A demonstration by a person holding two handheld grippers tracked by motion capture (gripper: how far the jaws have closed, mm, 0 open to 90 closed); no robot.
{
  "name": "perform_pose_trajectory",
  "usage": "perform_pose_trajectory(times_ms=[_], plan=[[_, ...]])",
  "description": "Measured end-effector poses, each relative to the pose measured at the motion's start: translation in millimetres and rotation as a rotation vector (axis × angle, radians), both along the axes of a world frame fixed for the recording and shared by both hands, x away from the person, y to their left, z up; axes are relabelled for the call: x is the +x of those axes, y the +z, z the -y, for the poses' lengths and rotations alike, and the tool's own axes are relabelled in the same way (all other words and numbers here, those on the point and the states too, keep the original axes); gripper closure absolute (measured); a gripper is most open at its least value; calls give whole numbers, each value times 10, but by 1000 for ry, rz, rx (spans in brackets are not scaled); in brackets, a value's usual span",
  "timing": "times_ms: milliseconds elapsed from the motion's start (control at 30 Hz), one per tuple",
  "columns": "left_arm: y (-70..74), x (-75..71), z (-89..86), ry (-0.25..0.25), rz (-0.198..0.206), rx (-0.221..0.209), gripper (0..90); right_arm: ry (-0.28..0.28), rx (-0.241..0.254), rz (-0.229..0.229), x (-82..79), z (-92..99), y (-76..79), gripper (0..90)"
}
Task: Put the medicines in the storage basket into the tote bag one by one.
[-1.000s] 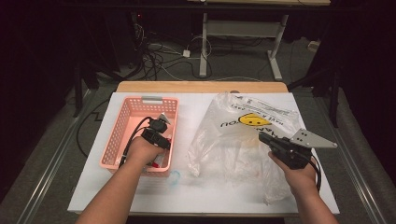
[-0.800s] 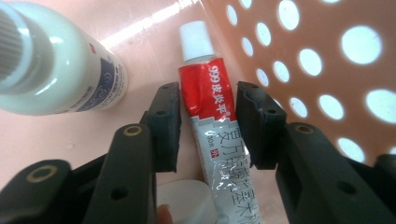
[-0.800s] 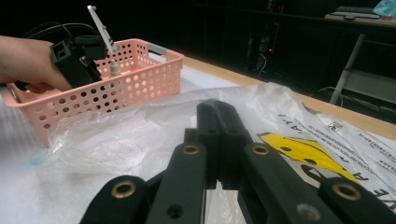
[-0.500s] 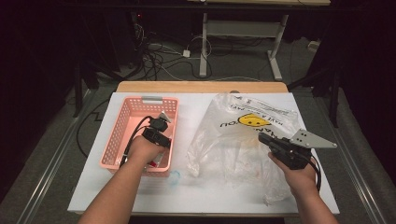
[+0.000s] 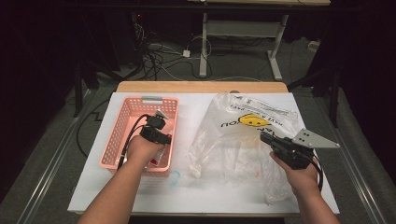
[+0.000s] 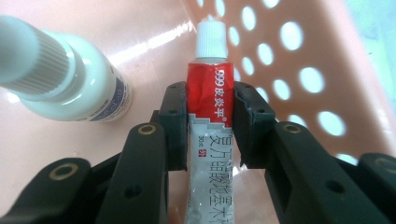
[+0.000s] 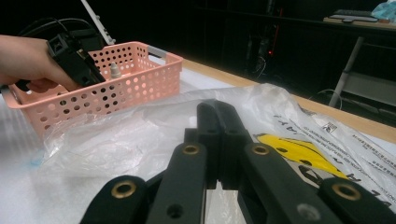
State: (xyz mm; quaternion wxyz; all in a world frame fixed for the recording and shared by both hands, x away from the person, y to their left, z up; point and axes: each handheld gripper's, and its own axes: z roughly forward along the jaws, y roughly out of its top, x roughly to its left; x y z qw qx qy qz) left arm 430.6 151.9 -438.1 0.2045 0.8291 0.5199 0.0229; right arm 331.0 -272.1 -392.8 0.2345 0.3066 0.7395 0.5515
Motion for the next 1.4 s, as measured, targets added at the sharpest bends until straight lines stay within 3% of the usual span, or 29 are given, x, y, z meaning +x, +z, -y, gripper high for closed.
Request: perform_pose_trajectory(times_ms=[233, 600, 867, 1100, 1233, 1400], plan=[[61, -39, -13, 9, 57, -17, 669, -7, 1, -4, 2, 0, -9, 900], [201, -201, -28, 16, 184, -47, 669, -16, 0, 8, -12, 23, 1, 900], [231, -287, -124, 45, 244, -113, 669, -14, 6, 3, -6, 18, -5, 900], [287, -385, -158, 34, 306, -154, 669, -11, 4, 5, -5, -1, -8, 900], [345, -452, -179, 29, 359, -156, 669, -15, 1, 9, -5, 3, -5, 900], [381, -512, -212, 19, 392, -160, 668, -17, 1, 6, 5, 9, -14, 900]])
